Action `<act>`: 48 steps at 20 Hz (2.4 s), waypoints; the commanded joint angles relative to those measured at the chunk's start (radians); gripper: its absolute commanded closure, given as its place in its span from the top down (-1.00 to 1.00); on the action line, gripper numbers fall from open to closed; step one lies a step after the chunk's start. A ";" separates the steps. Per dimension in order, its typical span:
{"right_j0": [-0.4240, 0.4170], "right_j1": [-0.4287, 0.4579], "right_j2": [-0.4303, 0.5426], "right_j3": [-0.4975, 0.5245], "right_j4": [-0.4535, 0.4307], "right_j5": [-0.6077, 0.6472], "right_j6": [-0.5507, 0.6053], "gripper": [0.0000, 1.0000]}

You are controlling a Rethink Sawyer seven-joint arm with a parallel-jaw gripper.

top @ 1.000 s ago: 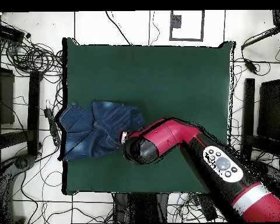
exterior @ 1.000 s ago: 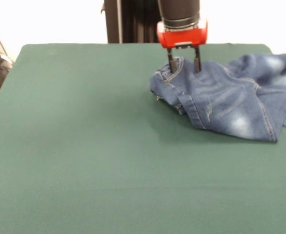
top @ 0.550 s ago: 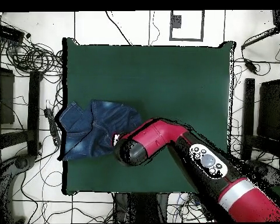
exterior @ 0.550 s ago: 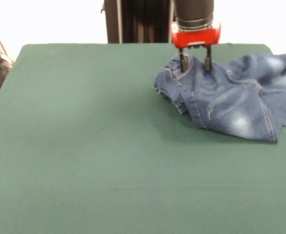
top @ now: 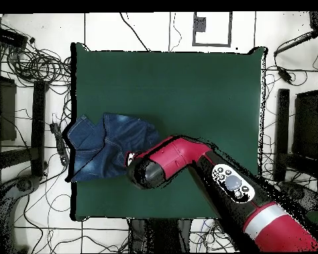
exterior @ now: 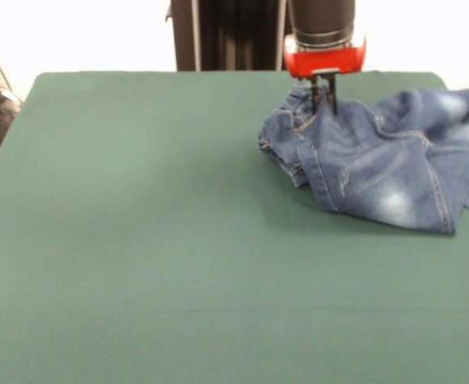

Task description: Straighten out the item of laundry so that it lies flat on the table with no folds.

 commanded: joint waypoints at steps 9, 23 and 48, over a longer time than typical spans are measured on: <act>0.018 -0.058 -0.013 -0.156 0.186 0.192 -0.100 -1.00; -0.028 -0.038 0.071 -0.392 0.269 0.598 -0.389 -1.00; -0.187 -0.014 0.092 -0.336 0.182 0.572 -0.730 -1.00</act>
